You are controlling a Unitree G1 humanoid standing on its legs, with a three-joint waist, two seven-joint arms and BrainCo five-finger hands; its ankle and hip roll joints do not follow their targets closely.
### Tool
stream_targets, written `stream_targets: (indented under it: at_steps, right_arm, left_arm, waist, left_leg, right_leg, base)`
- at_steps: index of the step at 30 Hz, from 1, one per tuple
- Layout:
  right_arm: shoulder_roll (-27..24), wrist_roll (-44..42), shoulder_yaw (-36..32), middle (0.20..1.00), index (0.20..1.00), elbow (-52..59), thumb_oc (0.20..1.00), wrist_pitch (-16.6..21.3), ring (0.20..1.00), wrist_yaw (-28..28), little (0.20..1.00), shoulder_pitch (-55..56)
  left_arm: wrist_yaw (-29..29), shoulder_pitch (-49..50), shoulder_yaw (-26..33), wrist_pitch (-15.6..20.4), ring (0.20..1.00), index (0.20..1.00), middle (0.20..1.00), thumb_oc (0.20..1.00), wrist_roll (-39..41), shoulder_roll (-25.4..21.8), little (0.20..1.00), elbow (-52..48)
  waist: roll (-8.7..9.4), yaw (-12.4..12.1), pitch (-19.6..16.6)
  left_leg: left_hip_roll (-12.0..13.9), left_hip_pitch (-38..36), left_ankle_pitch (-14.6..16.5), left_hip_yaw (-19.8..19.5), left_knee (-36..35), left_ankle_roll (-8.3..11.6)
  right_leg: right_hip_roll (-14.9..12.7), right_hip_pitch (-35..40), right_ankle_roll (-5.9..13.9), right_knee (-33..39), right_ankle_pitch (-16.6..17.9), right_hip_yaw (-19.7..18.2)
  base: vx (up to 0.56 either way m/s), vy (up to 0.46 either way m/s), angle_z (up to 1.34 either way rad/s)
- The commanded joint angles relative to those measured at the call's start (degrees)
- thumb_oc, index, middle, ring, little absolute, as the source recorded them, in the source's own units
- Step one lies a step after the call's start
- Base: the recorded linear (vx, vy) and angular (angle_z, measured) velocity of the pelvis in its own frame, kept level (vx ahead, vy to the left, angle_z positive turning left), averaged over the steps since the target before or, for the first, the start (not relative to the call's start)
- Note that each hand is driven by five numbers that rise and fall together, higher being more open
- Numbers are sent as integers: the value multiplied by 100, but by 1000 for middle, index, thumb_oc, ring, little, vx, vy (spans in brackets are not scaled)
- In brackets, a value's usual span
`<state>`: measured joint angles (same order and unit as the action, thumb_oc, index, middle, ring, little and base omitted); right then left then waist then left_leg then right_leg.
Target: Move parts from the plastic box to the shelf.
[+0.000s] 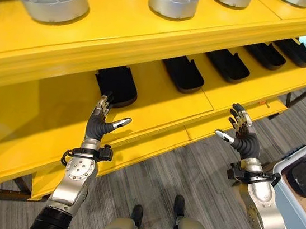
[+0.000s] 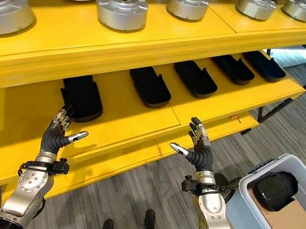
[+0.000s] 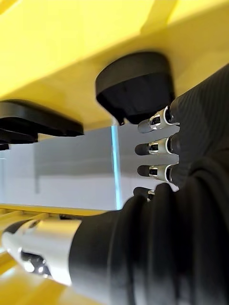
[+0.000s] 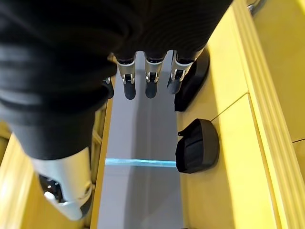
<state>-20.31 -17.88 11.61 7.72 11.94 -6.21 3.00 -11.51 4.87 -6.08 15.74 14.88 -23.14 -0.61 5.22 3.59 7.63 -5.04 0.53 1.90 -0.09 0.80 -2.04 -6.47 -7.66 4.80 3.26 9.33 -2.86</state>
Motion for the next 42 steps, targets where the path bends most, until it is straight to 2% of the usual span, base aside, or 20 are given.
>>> stream_targets:
  at_steps: [1, 4, 5, 8, 10, 12, 14, 15, 17, 18, 26, 27, 30, 32, 34, 36, 38, 39, 41, 42]
  right_arm:
    - [-36, -159, -156, 1000, 1000, 58, 1000, 172, 1000, 37, 1000, -234]
    - [21, -226, -80, 1000, 1000, 47, 1000, 172, 1000, 48, 1000, -302]
    - [54, -130, 1, 1000, 1000, 128, 1000, 158, 1000, 50, 1000, -444]
    - [157, -61, 132, 1000, 1000, -10, 1000, 83, 1000, -3, 1000, -545]
    - [164, 29, 190, 1000, 1000, -38, 1000, 44, 1000, -29, 1000, -648]
    - [153, 113, 136, 1000, 1000, -33, 1000, 21, 1000, -46, 1000, -645]
    - [204, 147, 90, 1000, 1000, 1, 1000, -27, 1000, -144, 1000, -605]
    - [213, 164, 72, 1000, 1000, 35, 1000, -20, 1000, -165, 1000, -610]
    - [218, 163, -25, 1000, 1000, 62, 1000, -23, 1000, -184, 1000, -543]
    - [189, 115, -109, 1000, 1000, 25, 1000, 11, 1000, -248, 1000, -510]
    - [-36, 58, -335, 1000, 1000, -120, 1000, 130, 1000, -406, 1000, -549]
    - [-86, 23, -296, 1000, 1000, -220, 1000, 174, 1000, -484, 1000, -661]
    - [-126, -39, -262, 1000, 1000, -219, 1000, 243, 1000, -489, 1000, -664]
    - [-181, -53, -303, 1000, 1000, -193, 1000, 274, 1000, -533, 1000, -523]
    - [-208, -16, -329, 1000, 1000, -210, 1000, 267, 1000, -568, 1000, -508]
    - [-227, 33, -385, 1000, 1000, -242, 1000, 251, 1000, -632, 1000, -516]
    - [-245, 36, -440, 1000, 1000, -255, 1000, 256, 1000, -628, 1000, -514]
    - [-256, 97, -477, 1000, 1000, -329, 1000, 251, 1000, -630, 1000, -467]
    - [-252, 157, -459, 1000, 1000, -424, 1000, 256, 1000, -660, 1000, -491]
    - [-237, 272, -439, 1000, 1000, -526, 1000, 235, 1000, -718, 1000, -572]
  left_arm:
    - [-3, -148, 165, 278, 1000, 1000, 1000, 1000, -133, -89, 1000, -370]
    - [-13, -172, 152, 293, 1000, 1000, 1000, 1000, -109, -132, 1000, -375]
    - [-65, -167, 217, 317, 1000, 1000, 1000, 1000, -96, -214, 1000, -416]
    - [-93, -70, 303, 307, 1000, 1000, 1000, 1000, 3, -238, 1000, -415]
    - [-102, -33, 316, 301, 1000, 1000, 1000, 1000, 67, -214, 1000, -421]
    - [-147, -37, 329, 288, 1000, 1000, 1000, 1000, 44, -185, 1000, -400]
    - [-222, -30, 343, 269, 1000, 1000, 1000, 1000, 17, -171, 1000, -353]
    - [-260, -16, 349, 277, 1000, 1000, 1000, 1000, 4, -160, 1000, -365]
    - [-306, -107, 304, 256, 1000, 1000, 1000, 1000, -105, -110, 1000, -280]
    - [-315, -232, 232, 251, 1000, 1000, 1000, 1000, -51, -48, 1000, -198]
    - [-258, -448, 66, 304, 1000, 1000, 1000, 1000, 232, 77, 1000, -102]
    - [-293, -514, 39, 306, 1000, 1000, 1000, 1000, 282, 153, 1000, -36]
    - [-300, -517, 26, 269, 1000, 1000, 1000, 1000, 280, 213, 1000, 0]
    - [-296, -456, 11, 182, 1000, 1000, 1000, 1000, 218, 226, 1000, -5]
    - [-320, -505, -39, 173, 1000, 1000, 1000, 1000, 205, 251, 1000, -1]
    - [-348, -592, -70, 145, 1000, 1000, 1000, 1000, 178, 302, 1000, 53]
    - [-342, -652, -108, 151, 1000, 1000, 1000, 1000, 155, 325, 1000, 79]
    - [-353, -705, -150, 174, 1000, 1000, 1000, 1000, 107, 344, 1000, 126]
    - [-399, -767, -139, 189, 1000, 1000, 1000, 1000, 75, 342, 1000, 183]
    - [-438, -870, -133, 220, 1000, 1000, 1000, 1000, 95, 385, 1000, 202]
  waist:
    - [-125, -14, -72]
    - [-114, 11, 103]
    - [-128, -118, 293]
    - [-246, -287, 394]
    - [-327, -282, 473]
    - [-345, -236, 524]
    - [-270, -217, 533]
    - [-227, -219, 514]
    - [-52, -239, 409]
    - [0, -172, 297]
    - [-232, 149, 136]
    - [-335, 239, 166]
    - [-397, 284, 232]
    - [-294, 220, 398]
    - [-275, 193, 482]
    - [-191, 85, 595]
    - [-136, 88, 573]
    - [-187, 5, 586]
    - [-233, -65, 617]
    - [-354, -209, 646]
  left_leg:
    - [-92, 413, -236, -366, -176, -83]
    - [-48, 459, -131, -176, 9, -149]
    - [91, 538, 31, 143, 261, -208]
    - [388, 420, 150, 563, 262, -154]
    - [541, 245, 176, 777, 160, -100]
    - [594, 127, 191, 885, 69, -41]
    - [624, -53, 238, 1038, -39, 46]
    - [641, -94, 243, 1092, -85, 74]
    - [608, -218, 276, 1182, -208, 153]
    - [762, -234, 262, 1141, -192, 297]
    - [1637, -313, 198, 1124, -18, 754]
    - [1924, -300, 153, 1227, 226, 849]
    - [2290, -206, -324, 1195, 924, 941]
    - [2474, 274, -812, 942, 2348, 792]
    - [2371, 448, -884, 815, 2502, 783]
    - [1809, 995, -509, 589, 2309, 664]
    - [1763, 1235, -503, 644, 1734, 650]
    - [1695, 1366, -884, 685, 756, 766]
    - [1608, 1472, -1243, 566, 358, 827]
    - [1348, 1595, -1549, 150, -299, 951]
  right_leg:
    - [515, 426, -3, -337, -897, 302]
    - [544, 190, 46, -719, -938, 151]
    - [450, -189, 166, -1339, -1036, 377]
    - [-349, -317, 241, -1572, -938, 1488]
    - [-838, -354, 307, -1425, -637, 1802]
    - [-1218, -429, 466, -1159, -141, 1766]
    - [-1684, -340, 734, -648, 449, 1970]
    - [-1730, -306, 781, -612, 514, 2073]
    - [-1660, -42, 869, -337, 501, 2265]
    - [-1516, 26, 853, -286, 433, 2200]
    - [-774, 97, 475, -464, -361, 2165]
    - [-452, 58, 324, -506, -598, 1970]
    - [53, 190, 34, -369, -791, 1714]
    - [406, 598, -306, -149, -969, 1571]
    - [408, 656, -324, -127, -1011, 1556]
    - [279, 724, -277, -97, -1044, 1458]
    - [218, 720, -185, -96, -1028, 1396]
    - [220, 811, -139, -115, -1057, 1339]
    - [258, 867, -126, -94, -1081, 1305]
    - [353, 1001, -74, -35, -1121, 1135]
  base:
    - [18, 75, -78]
    - [-64, 81, -47]
    - [-129, 78, -84]
    - [-8, 2, -161]
    - [38, -40, -102]
    - [74, -87, -107]
    - [114, -183, -57]
    - [119, -185, -16]
    - [186, -251, 1]
    - [258, -375, 8]
    - [128, -277, -17]
    - [113, -368, -30]
    - [112, -366, -66]
    - [131, -348, -64]
    - [38, -105, -41]
    - [67, 38, -7]
    - [174, 106, -1]
    - [211, 139, -47]
    - [212, 135, -57]
    - [251, 161, -48]
